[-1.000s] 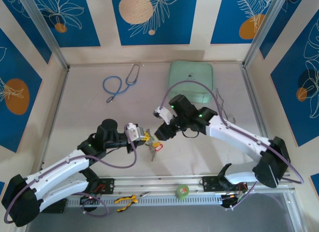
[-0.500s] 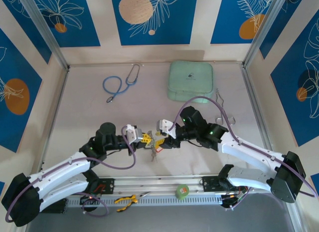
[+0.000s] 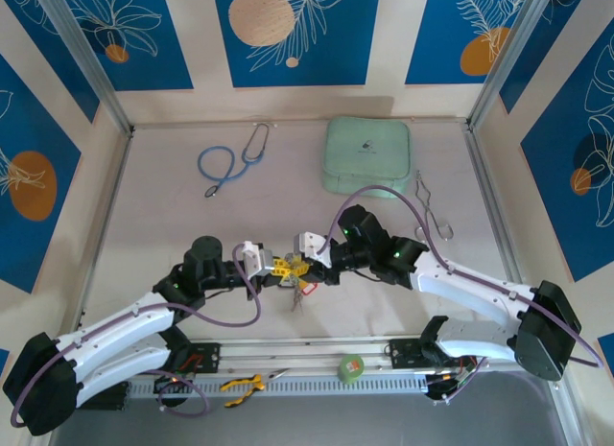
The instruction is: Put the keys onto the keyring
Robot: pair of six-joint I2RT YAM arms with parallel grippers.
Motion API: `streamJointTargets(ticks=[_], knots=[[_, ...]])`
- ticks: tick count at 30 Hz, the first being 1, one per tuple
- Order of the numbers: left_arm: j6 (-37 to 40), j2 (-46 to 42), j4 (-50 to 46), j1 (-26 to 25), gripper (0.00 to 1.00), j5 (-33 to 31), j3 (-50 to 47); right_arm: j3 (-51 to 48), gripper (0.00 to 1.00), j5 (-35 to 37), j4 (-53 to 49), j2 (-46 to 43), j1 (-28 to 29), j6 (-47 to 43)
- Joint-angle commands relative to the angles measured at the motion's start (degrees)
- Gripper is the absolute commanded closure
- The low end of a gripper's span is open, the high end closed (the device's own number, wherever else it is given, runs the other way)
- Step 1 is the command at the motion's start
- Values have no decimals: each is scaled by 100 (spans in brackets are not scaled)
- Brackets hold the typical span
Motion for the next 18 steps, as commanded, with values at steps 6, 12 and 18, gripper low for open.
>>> streamJointTargets(ticks=[6,12,18], knots=[[43,-19,474,-57,100,353,-28,145,99,-257,89,155,57,-84],[153,-91,-76,-55,80,-73,113,293,100,-159,-317,138,55,-317],[572,-119,-1096,-57,74,-450,453,657,100,-3,-1090,239,26,-580]])
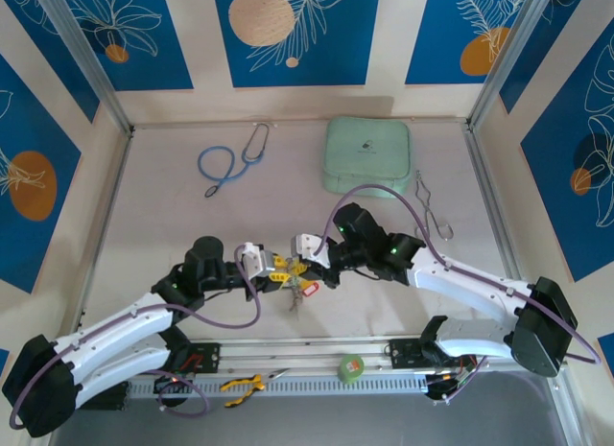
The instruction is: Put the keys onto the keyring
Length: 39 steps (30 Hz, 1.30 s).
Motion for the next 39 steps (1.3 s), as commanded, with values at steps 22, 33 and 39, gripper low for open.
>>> streamJointTargets(ticks=[22,33,39], knots=[[376,200,-283,-50,100,-10,431,584,66,-200,-447,29,-64,338],[104,-92,524,-53,100,-209,-58,-405,56,-67,299,-646,-381,1291],[127,-85,536,-47,100,-136,-62,-291,57,-179,288,-476,-359,1282]])
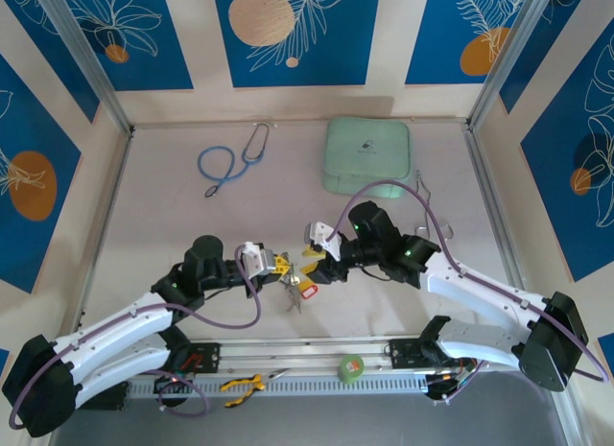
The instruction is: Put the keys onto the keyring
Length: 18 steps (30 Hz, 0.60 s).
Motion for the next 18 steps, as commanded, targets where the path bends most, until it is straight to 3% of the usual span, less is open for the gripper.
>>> streamJointTargets(ticks=[1,10,18], knots=[[-42,-90,330,-47,100,103,-32,82,58,-208,111,109,45,97],[-7,-72,302,-44,100,191,-6,286,70,-228,124,362,122,-69],[21,-64,293,-49,100,209,-5,317,88,-247,72,392,128,-130]])
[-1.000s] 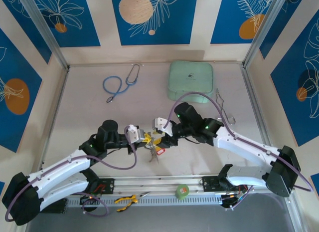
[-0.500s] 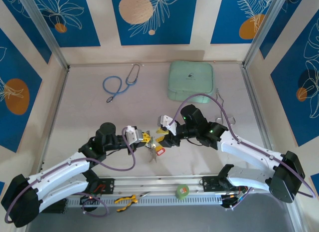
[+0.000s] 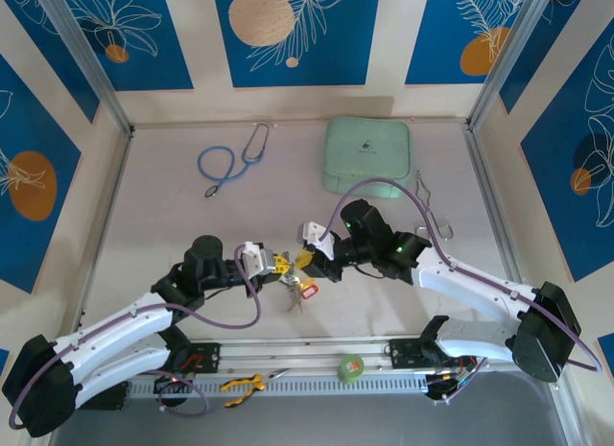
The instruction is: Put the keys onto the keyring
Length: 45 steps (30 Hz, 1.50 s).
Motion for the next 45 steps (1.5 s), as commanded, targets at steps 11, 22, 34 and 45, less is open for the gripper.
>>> streamJointTargets(ticks=[11,22,34,45], knots=[[-4,-90,297,-41,100,253,-15,147,100,-44,-274,67,-11,-176],[12,-37,513,-42,100,409,-32,293,94,-145,-380,239,-16,37],[-81,7,636,-47,100,500,-63,-144,68,-513,383,46,-34,-83],[-151,24,745,-43,100,585,-62,-97,86,-579,559,255,33,-117]])
